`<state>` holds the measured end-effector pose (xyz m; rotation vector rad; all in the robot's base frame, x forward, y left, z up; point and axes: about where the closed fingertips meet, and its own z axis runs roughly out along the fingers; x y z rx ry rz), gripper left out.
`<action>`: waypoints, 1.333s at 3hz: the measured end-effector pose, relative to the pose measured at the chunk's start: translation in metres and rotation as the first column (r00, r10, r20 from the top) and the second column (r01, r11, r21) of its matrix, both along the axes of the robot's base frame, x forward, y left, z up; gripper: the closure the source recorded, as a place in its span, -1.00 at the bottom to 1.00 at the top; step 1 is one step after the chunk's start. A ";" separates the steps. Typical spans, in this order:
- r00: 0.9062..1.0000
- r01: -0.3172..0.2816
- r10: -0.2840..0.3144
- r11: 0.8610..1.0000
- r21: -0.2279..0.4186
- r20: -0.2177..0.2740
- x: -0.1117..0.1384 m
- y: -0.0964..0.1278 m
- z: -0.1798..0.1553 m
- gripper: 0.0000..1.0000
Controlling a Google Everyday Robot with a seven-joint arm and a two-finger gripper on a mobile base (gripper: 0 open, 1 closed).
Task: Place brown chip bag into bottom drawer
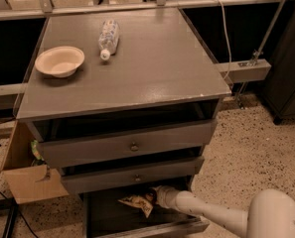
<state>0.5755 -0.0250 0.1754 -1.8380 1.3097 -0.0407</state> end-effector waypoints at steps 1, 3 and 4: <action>1.000 -0.001 0.001 1.000 -0.005 0.011 -0.001 0.001 0.000 -0.26; 1.000 0.015 -0.015 1.000 -0.015 0.026 0.011 -0.002 -0.019 -1.00; 1.000 0.015 -0.015 1.000 -0.015 0.026 0.011 -0.002 -0.019 -1.00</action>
Offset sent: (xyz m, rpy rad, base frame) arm 0.0085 -0.0032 -0.0115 -0.0179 -0.0620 -0.0088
